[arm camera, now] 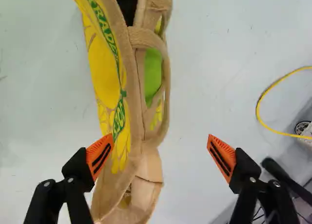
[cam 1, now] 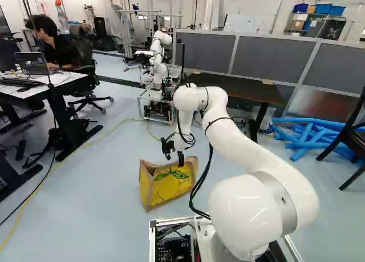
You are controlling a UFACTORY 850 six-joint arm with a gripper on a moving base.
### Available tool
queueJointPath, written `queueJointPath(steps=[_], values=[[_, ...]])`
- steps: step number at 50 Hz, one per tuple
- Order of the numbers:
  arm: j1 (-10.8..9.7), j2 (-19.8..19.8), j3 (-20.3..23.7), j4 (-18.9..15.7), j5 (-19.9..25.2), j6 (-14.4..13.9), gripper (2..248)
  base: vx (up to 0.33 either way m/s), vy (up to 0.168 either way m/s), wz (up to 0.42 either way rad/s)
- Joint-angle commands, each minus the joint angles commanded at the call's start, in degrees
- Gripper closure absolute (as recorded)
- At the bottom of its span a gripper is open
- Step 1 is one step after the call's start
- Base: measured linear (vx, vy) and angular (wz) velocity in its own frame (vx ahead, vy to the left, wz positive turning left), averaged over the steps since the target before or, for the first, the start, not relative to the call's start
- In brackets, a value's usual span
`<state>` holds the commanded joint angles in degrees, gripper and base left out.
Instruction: Pick up the bag on the ground and place it on the table
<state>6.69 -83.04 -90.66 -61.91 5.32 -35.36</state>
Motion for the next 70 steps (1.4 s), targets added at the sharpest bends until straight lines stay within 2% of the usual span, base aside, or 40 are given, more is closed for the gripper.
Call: queueJointPath(steps=[15,53,54,59,60,64,65,69,70], values=[[0.52,-3.28,-3.13,0.00,0.00,-0.74,3,0.000,0.000,0.000],[7.25,-11.88,-11.96,0.00,0.00,-0.74,3,0.000,0.000,0.000],[7.31,-12.09,-12.17,0.00,0.00,-0.74,20,0.000,0.000,0.000],[7.47,-13.20,-13.27,0.00,0.00,-0.74,20,0.000,0.000,0.000],[7.48,-13.43,-13.50,0.00,0.00,-0.74,57,0.000,0.000,0.000],[7.52,-14.10,-14.19,0.00,0.00,-0.74,57,0.000,0.000,0.000],[7.52,-14.19,-14.28,0.00,0.00,-0.74,94,0.000,0.000,0.000],[7.54,-14.41,-14.51,0.00,0.00,-0.74,94,0.000,0.000,0.000],[7.54,-14.44,-14.54,0.00,0.00,-0.74,131,0.000,0.000,0.000]])
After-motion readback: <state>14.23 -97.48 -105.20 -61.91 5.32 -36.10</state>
